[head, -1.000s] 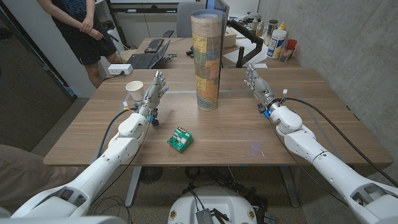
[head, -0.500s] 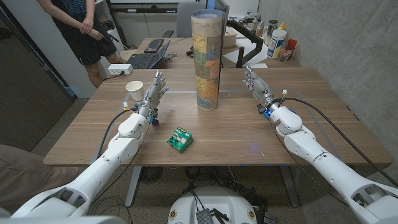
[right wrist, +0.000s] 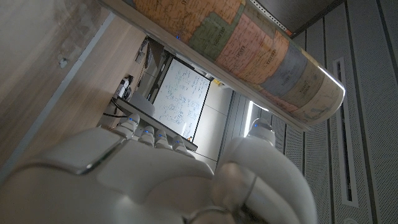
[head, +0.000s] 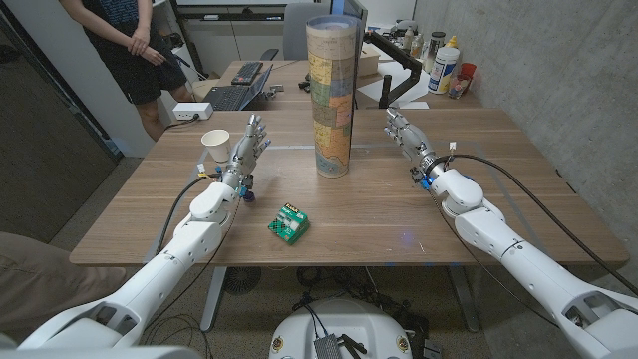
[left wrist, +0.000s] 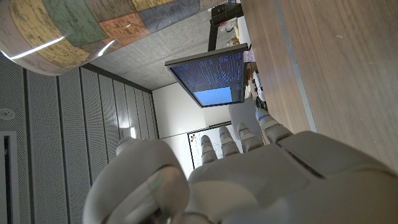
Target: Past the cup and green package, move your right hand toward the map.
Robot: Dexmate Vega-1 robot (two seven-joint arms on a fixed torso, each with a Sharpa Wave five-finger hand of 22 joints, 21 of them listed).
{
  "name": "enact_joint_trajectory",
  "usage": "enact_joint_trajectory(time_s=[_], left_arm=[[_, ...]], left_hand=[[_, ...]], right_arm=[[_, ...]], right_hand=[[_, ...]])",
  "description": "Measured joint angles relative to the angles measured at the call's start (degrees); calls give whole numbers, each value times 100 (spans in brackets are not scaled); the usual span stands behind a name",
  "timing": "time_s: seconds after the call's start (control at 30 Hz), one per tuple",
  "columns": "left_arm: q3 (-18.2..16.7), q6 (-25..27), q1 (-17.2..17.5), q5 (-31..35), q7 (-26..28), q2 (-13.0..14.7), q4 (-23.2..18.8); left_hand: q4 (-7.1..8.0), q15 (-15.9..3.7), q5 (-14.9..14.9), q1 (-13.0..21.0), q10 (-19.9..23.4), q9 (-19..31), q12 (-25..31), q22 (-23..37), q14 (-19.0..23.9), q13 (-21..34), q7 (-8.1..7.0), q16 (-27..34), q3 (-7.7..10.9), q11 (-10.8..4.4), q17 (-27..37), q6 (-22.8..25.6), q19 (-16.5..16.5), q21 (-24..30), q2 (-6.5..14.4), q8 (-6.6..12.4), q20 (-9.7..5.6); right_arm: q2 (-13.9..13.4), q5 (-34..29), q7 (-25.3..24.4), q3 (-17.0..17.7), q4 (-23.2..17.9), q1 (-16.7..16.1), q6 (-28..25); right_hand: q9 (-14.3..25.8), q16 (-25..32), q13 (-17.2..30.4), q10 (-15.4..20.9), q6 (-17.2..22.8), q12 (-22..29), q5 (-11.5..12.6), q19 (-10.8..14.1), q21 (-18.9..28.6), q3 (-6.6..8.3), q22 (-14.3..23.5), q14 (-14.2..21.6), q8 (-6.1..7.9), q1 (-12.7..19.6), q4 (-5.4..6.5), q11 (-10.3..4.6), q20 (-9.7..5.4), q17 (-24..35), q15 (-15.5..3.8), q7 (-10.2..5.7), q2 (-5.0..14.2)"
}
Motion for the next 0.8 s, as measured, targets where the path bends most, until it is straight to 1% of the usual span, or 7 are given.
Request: enact_joint_trajectory(time_s=[0.07,0.1,0.23,0.33,0.57,0.7,0.8], left_arm=[[-3,0,15,0,8,11,-13],[-6,0,20,-1,10,15,-16],[-17,0,38,-3,12,25,-32],[-26,0,50,-11,14,29,-41],[-42,0,69,-27,16,37,-51],[-47,-2,72,-34,16,40,-51],[-48,-2,72,-34,16,40,-51]], left_hand=[[0,0,0,0,0,0,0,0,0,0,0,0,0,0,0,0,0,0,0,0,0],[0,0,0,0,0,0,0,0,0,0,0,0,0,0,0,0,0,0,0,0,0],[0,0,0,0,0,0,0,0,0,0,-31,0,0,0,0,32,0,0,0,0,0],[0,0,0,0,0,0,0,0,0,0,-31,0,0,0,0,32,0,0,0,0,0],[0,0,0,0,0,0,0,1,0,0,-31,0,0,0,0,31,0,0,0,0,0],[0,0,0,0,0,0,0,1,0,0,-31,0,0,0,0,31,0,0,0,0,0],[0,0,0,0,0,0,0,1,0,0,-31,0,0,0,0,31,0,0,0,0,0]], right_arm=[[7,-13,15,-16,18,25,-4],[13,-22,26,-28,35,45,-6],[32,-49,70,-53,71,89,-15],[59,-68,96,-89,117,149,-16],[86,-108,139,-134,163,218,-21],[90,-137,148,-162,166,245,-36],[90,-151,150,-162,166,245,-55]], right_hand=[[0,0,0,0,0,0,20,-2,0,23,0,0,0,23,-23,0,2,0,0,0,20],[0,0,0,0,0,0,21,-30,0,23,0,0,0,53,-23,0,31,0,0,0,-10],[0,0,0,0,0,0,20,-30,0,24,0,-12,0,75,-23,0,31,0,10,0,13],[0,0,0,-1,0,0,42,-30,0,23,0,-22,0,77,-71,1,30,0,20,0,14],[0,0,0,0,0,0,72,-72,1,41,0,-1,0,181,-88,61,73,0,40,-1,28],[0,0,0,1,0,0,86,-72,1,47,1,-10,0,204,-94,61,72,0,93,-1,5],[0,0,0,1,1,0,86,-72,2,37,1,-2,0,234,-104,61,72,0,102,-1,35]])
